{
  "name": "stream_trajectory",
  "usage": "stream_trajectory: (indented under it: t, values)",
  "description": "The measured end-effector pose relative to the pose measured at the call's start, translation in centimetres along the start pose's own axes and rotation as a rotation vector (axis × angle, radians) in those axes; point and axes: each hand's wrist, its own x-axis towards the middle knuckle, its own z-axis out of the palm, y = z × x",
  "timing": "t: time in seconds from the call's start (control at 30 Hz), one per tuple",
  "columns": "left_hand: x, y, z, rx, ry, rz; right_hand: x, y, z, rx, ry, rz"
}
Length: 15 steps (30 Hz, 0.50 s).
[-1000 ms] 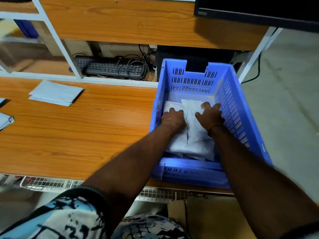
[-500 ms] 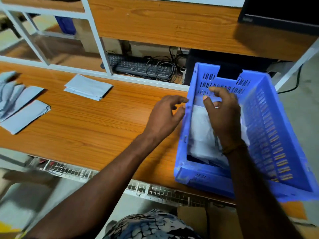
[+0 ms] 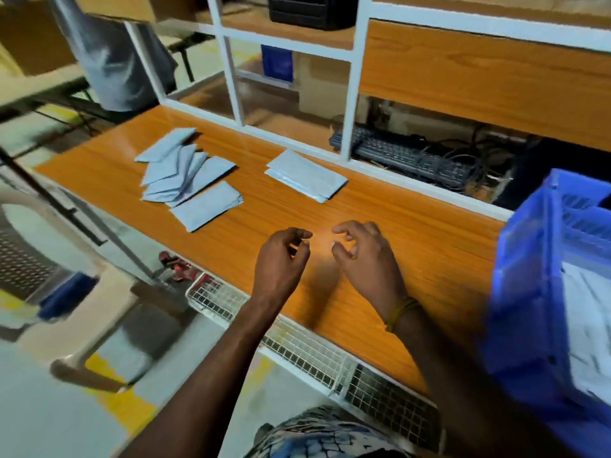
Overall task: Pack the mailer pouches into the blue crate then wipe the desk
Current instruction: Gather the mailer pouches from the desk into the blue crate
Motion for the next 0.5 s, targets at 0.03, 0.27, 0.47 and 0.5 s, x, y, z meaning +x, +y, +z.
stream_trajectory:
  t: [0.03,0.27,0.47,0.5]
  values:
    - [0.2,-1.3,-1.2,0.008,0.022,-0.021,0.4,-0.9,1.5,-0.001,-0.025,-0.006]
    - [0.8,-8.5,-9.4,0.058,0.148,-0.154,3.2,-6.4,10.4,0.037,-0.16,-0.062]
    - [2.2,-11.8,-12.5,0.106,0.163,-0.217,5.1,-7.9,14.9,0.031,-0.227,-0.055]
    - [2.7,-12.2,-12.6,0.115,0.16,-0.222,5.5,-8.0,15.5,0.025,-0.231,-0.054]
